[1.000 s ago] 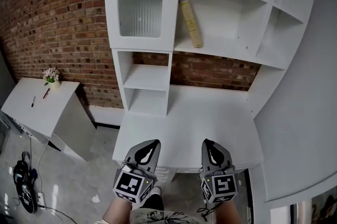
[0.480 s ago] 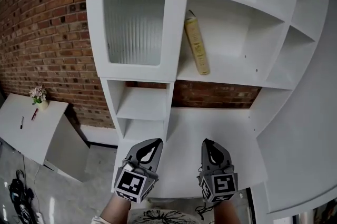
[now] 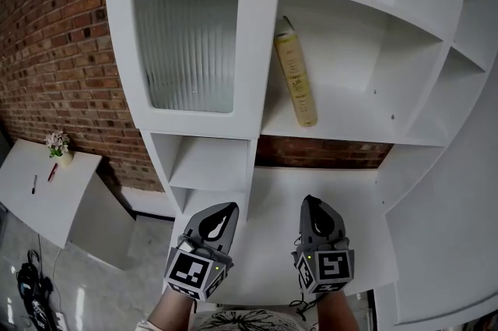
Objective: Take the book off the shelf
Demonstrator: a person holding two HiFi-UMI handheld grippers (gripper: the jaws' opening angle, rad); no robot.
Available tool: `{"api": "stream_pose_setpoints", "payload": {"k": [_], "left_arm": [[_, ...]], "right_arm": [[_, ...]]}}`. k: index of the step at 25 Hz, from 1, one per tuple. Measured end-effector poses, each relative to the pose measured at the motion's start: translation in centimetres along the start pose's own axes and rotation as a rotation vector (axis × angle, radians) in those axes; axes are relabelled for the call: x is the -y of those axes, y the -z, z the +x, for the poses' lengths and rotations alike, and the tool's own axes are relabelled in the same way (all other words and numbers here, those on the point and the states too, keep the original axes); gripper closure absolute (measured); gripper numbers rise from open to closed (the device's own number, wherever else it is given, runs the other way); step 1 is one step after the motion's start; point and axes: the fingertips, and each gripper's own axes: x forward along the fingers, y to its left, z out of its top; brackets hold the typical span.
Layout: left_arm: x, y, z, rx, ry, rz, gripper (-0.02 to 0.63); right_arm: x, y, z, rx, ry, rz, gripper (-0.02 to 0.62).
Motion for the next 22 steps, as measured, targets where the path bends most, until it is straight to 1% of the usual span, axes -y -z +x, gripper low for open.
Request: {"api": "stream_pose_setpoints", "payload": {"k": [3,6,8,11,13,18,19,22], "left_arm": [[0.1,-0.4,1.2,0.008,-0.012,0.0,0.597],[-0.2,0.1,2.0,0.011,-0.016,-0.018,0.597],[-0.8,0.4,2.4,0.01,-0.033,-0.023,0.597],[-1.5,0.0,2.9,0.016,-0.069,-0.023,0.597],[-1.7,-0.4,3.2,0.019,-0.079,-0.009,0.597],[-1.7,-0.6,3.7,0.014,-0.079,0.026,0.597],[-1.8,-0.7,3.8,0.017,-0.08,0.029,0.597],[-2.3,-0.9,3.8,0.027,-0.088,0.028,0.597]], "right_arm": [[1.2,-0.8,1.5,0.0,-0.009,-0.012,0.588],[2.1,-1.8,3.0,0.002,-0.008,-0.037,0.588],[2.3,-3.1,4.2,0.007,-0.021,-0.052,0.587],[2.6,-6.0,6.1,0.032,-0.06,-0.08,0.43],[3.1,-8.0,7.3,0.058,-0.052,-0.095,0.373],[3.8,-11.6,11.1,0.076,-0.01,-0.165,0.305],[3.7,-12.2,12.0,0.076,-0.009,-0.178,0.291],[3.6,-14.1,14.5,0.084,-0.03,-0.211,0.276]]}}
